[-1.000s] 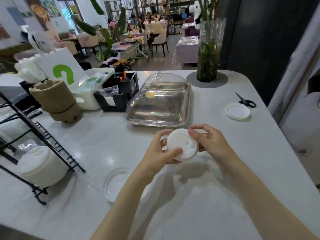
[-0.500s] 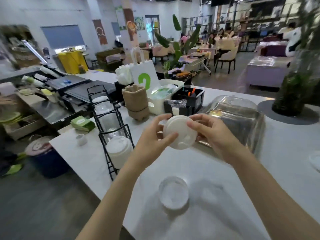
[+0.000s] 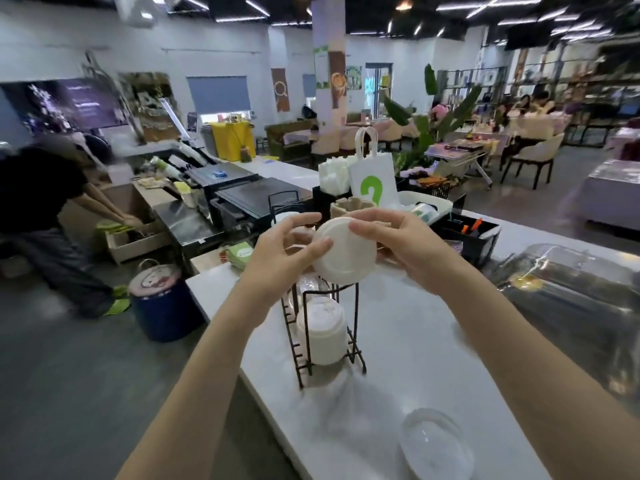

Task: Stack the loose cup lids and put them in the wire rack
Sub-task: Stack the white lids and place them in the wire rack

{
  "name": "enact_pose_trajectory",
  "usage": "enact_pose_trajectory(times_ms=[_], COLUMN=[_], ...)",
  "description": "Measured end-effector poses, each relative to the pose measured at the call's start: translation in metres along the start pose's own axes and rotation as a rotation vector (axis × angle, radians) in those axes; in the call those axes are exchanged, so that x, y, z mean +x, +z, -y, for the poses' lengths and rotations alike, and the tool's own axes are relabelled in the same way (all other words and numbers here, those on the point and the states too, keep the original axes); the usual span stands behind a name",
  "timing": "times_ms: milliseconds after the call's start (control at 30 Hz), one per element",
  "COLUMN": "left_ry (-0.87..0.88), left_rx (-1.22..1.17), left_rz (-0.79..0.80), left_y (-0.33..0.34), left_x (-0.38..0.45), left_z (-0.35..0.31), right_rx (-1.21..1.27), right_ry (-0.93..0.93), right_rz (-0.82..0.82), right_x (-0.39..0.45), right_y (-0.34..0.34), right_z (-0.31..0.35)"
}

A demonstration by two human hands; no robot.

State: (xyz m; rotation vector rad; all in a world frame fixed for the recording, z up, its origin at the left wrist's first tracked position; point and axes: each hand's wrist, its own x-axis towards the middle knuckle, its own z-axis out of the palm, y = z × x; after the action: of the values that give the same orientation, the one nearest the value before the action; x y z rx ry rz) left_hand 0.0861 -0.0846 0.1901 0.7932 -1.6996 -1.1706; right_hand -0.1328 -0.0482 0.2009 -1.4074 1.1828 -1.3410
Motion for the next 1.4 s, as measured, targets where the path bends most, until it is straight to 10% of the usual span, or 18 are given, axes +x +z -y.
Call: enact_pose_trajectory(times_ms=[467,1400], left_ry=[-0.124,-0.284], left_rx=[-0.366,-0.298], left_rz=[-0.167,-0.134], left_y=[-0.031,-0.023], left_x=[0.018,-0.021], left_z=[0.042,0.112], right_rx=[-0.042,-0.057], right_ry=[0.070,0.355], right_rz=[0.044,0.030], right_x=[0.042,0.023], right_y=[0.019,0.018], right_z=[-0.017,-0.077])
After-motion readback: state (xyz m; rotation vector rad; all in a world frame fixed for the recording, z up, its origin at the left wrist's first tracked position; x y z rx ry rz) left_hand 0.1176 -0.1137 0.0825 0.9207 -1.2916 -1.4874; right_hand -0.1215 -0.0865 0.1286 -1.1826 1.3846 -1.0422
